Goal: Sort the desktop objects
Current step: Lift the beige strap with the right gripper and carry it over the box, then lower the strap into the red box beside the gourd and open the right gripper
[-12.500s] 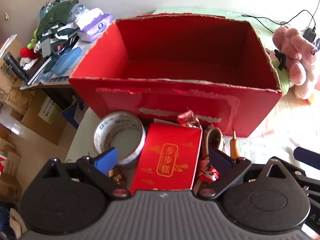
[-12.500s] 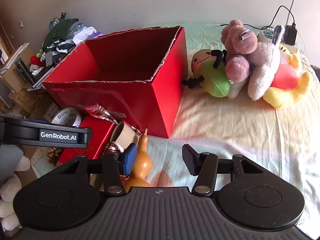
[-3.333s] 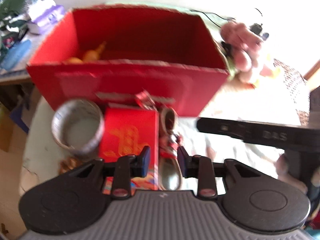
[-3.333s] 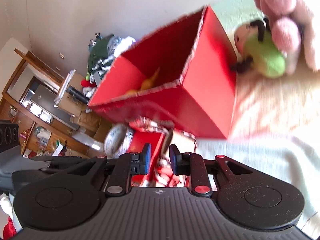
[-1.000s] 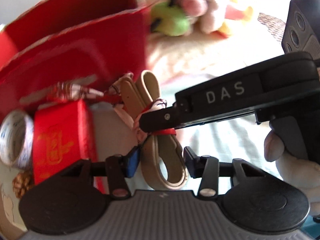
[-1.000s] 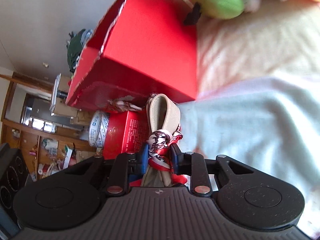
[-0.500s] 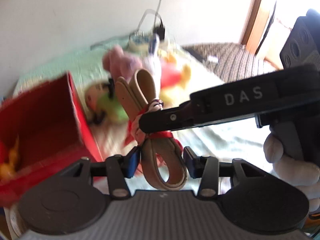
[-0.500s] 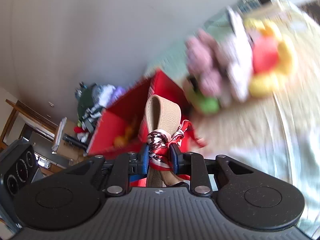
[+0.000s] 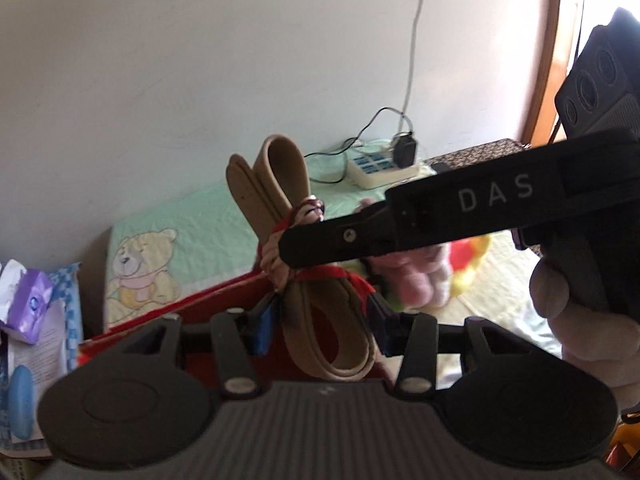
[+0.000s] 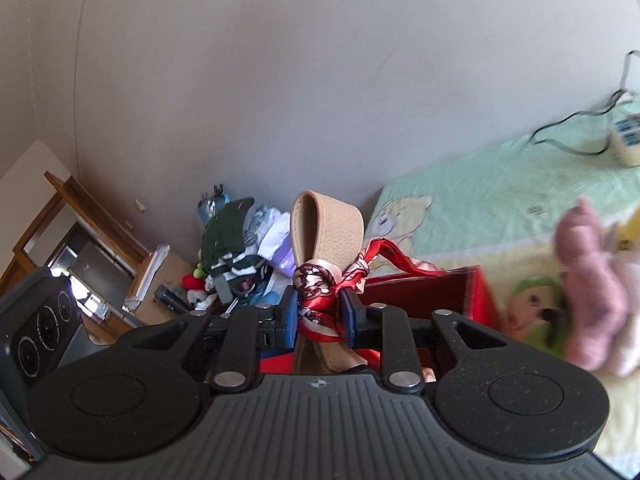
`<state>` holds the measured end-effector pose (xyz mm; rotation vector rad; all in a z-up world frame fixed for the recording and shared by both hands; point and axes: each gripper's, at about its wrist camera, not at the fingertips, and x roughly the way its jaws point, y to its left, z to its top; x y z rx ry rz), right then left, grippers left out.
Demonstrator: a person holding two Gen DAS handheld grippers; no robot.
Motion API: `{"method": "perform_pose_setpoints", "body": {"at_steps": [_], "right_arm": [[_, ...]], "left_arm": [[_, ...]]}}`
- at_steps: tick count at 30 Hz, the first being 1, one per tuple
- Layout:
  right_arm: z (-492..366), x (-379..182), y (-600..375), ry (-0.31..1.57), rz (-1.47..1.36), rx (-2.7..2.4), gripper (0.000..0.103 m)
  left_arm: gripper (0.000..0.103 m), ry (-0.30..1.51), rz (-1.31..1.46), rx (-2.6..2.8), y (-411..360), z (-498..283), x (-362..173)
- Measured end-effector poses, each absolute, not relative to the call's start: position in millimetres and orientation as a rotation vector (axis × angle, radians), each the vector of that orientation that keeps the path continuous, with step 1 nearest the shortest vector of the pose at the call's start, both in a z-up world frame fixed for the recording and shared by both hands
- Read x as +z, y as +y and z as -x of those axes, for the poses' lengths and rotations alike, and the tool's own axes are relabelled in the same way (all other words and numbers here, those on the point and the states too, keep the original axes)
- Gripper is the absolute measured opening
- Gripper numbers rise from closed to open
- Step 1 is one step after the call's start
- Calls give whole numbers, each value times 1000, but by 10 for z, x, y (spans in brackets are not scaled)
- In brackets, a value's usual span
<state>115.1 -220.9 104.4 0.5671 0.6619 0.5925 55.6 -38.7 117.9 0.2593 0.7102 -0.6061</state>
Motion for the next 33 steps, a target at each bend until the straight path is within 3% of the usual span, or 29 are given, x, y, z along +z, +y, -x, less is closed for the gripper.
{"method": "perform_pose_setpoints", "body": {"at_steps": [10,20,33], "right_arm": [[-1675,474,-1471,914,-567,565,25],[-2051,-235,-1161,1203,-671,430,23],[-2379,-502,-782,1367,-573,349,22]], "left_arm": [[47,927,-267,-566,200,-931,490],[45,1144,-317,-547,275,-1234,-167],[42,1236,-196,-488,711,-1398,-311]]}}
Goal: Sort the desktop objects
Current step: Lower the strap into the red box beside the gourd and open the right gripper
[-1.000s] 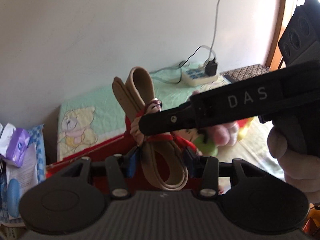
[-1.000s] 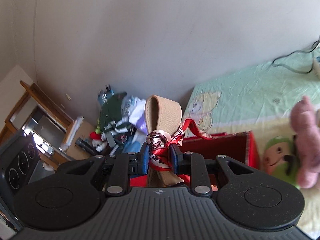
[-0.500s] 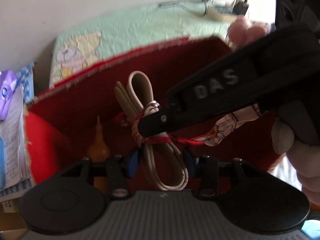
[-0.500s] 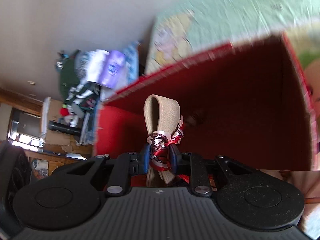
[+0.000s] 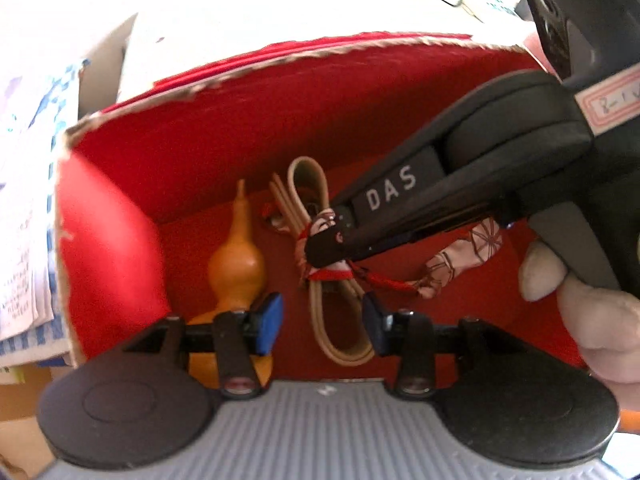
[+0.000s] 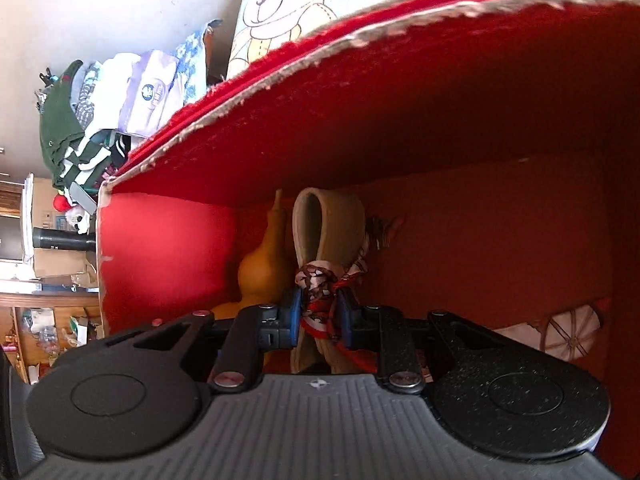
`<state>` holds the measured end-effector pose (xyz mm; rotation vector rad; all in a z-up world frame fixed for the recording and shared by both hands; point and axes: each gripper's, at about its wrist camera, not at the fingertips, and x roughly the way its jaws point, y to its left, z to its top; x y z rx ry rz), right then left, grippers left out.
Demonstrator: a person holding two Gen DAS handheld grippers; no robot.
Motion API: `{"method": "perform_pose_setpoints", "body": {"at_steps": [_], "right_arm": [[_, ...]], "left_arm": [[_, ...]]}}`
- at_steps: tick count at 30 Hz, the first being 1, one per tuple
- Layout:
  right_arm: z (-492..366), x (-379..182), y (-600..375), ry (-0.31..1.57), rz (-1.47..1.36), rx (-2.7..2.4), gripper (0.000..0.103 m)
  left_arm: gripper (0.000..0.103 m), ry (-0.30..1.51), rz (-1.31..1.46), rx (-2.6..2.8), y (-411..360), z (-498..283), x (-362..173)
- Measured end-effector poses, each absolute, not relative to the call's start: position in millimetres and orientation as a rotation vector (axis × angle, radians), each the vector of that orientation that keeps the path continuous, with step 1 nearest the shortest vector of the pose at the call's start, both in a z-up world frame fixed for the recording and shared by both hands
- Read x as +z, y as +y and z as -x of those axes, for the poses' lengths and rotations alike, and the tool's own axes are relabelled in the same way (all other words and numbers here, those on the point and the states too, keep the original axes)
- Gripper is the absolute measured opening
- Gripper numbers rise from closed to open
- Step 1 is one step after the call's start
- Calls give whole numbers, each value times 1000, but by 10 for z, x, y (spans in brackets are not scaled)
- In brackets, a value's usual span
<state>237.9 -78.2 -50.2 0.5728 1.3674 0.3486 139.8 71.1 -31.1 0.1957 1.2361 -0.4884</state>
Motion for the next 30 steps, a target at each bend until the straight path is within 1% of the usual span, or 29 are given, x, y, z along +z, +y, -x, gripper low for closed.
{"method": "perform_pose_setpoints", "body": {"at_steps": [5,7,10,16,18,20,23,30], "right_arm": [[-2429,-553,-696,1401,-588,383,22],[-2412,-583,-682,1412,-609,391,23],[-2388,-642,-642,1437,-640,421,24],[-2396,-669,-639,1422,-640,444,25],[-2424,-682,-672,1426,-663,449,28],[-2429,-689,-717,1433,-695,452,31],[-2421,-705,-741,1439,-707,450,33],[-2357,-585,-811,1402,-669,459,33]], "left_arm": [[42,1231,-165,-443,805,-1447,-304],[37,1221,-164,-432,828,-1436,-294],[37,1215,-181,-424,764,-1447,-281],[37,1212,-178,-415,752,-1462,-280],[38,1213,-181,-406,736,-1455,-277],[42,1214,-177,-401,728,-1452,-271],[43,1211,-173,-390,717,-1441,-258],[43,1205,-173,-381,677,-1407,-224]]}}
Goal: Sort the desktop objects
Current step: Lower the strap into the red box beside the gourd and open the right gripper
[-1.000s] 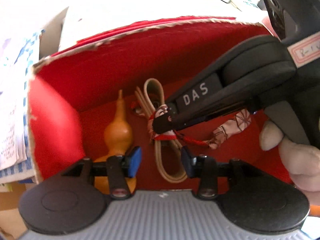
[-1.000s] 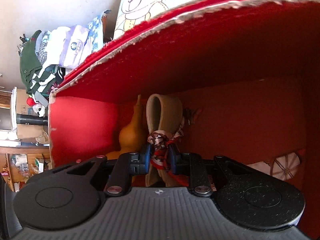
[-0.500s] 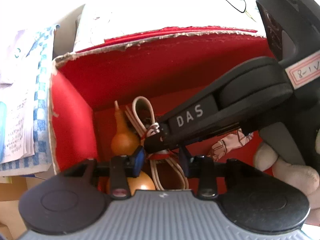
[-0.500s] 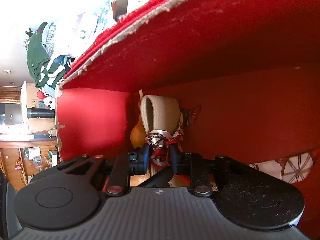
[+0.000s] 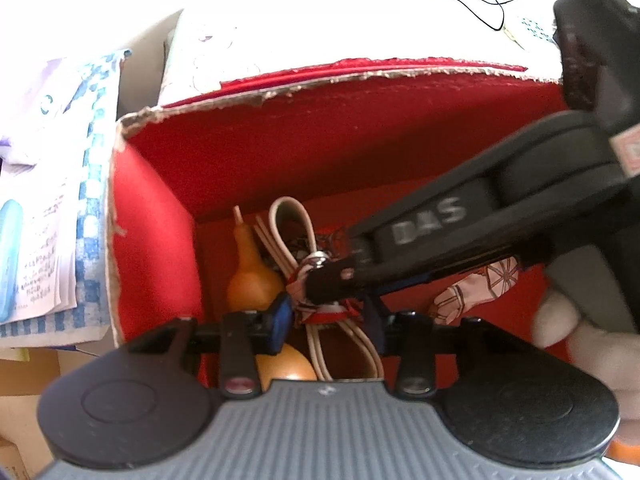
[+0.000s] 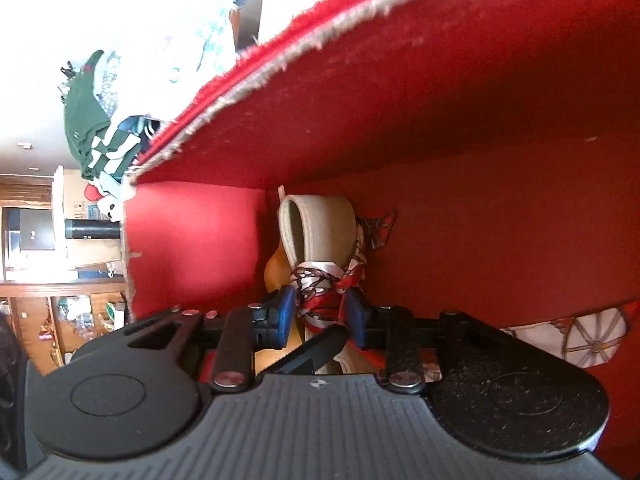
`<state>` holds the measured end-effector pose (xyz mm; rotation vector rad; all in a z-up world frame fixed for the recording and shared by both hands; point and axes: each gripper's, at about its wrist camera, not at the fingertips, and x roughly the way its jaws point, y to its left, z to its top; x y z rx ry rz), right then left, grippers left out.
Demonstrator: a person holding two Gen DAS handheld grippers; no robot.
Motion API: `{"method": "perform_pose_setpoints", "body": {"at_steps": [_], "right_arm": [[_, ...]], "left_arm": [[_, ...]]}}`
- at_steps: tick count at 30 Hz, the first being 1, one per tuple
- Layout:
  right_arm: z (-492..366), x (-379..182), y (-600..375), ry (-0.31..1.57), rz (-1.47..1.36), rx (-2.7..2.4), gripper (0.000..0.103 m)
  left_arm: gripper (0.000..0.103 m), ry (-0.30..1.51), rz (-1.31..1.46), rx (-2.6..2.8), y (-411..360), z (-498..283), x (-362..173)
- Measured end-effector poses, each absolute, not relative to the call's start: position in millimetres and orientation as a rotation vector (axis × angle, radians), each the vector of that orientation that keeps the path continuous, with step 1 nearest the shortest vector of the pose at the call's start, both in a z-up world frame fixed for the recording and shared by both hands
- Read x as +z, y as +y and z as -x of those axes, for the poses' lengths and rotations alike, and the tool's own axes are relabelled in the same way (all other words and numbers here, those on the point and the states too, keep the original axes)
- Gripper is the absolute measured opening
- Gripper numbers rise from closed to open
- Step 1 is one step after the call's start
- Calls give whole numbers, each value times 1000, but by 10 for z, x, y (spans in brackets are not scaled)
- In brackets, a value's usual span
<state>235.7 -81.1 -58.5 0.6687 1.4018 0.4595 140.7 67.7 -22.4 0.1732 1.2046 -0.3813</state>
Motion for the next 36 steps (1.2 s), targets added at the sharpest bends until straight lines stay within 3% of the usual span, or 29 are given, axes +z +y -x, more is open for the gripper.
{"method": "perform_pose_setpoints", "body": {"at_steps": [11,19,29,36], "right_arm": [[-2204,-490,-1112,1424,-522,321,31],[-2194,-893,-932,1562,-735,333,31],[-2096,-822,-881,1399,-642,346,32],[-2058,-970,-1022,1344,-765,328,33]], "left_arm": [[43,1193,-178,-370,697,-1425,-201],[44,1186,-184,-365,707,-1459,-201],[44,1179,-190,-360,694,-1491,-204],[44,1174,-201,-353,693,-1505,-201]]}}
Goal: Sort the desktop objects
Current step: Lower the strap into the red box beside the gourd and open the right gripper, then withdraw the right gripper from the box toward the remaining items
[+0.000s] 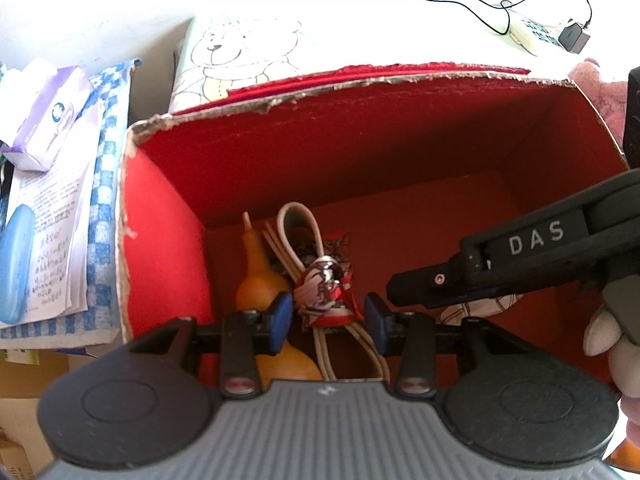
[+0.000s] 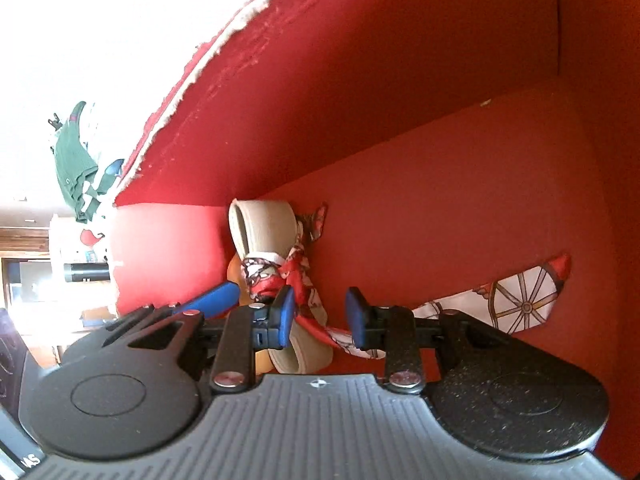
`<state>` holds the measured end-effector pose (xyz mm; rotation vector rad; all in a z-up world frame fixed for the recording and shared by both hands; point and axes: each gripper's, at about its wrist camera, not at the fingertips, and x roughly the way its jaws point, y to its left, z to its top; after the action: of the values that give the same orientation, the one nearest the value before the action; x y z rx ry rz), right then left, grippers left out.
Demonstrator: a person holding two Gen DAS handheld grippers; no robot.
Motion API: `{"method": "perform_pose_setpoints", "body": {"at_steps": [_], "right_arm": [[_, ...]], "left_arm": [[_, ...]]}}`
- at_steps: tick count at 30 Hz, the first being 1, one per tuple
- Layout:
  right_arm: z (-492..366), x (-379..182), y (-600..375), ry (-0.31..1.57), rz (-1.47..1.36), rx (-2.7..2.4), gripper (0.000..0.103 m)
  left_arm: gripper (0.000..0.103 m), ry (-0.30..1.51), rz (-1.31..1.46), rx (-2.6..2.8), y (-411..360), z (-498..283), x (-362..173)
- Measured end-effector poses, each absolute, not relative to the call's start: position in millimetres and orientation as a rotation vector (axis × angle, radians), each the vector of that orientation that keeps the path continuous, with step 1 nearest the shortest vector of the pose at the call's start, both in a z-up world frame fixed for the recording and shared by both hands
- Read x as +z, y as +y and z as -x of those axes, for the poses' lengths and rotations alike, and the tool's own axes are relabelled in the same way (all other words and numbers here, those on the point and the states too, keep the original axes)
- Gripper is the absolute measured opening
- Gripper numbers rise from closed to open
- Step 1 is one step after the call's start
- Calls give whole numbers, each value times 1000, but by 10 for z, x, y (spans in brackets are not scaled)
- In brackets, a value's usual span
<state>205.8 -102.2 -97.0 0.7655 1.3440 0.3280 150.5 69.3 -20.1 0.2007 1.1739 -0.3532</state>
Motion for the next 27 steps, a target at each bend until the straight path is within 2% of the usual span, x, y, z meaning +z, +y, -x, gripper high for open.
{"method": "perform_pose_setpoints", "body": {"at_steps": [7,17,27], "right_arm": [[-2088,-970,-848,1288,-739,326,33],[-2004,-642,-839,1200,-667,314,32],[-1539,-230,-986,927,-561,461,32]], "left_arm": [[44,1156,-230,-326,678,-1491,-183],[48,1098,-236,-263,603,-1350,-74],[47,982,-54,-187,859,-795,399]]}}
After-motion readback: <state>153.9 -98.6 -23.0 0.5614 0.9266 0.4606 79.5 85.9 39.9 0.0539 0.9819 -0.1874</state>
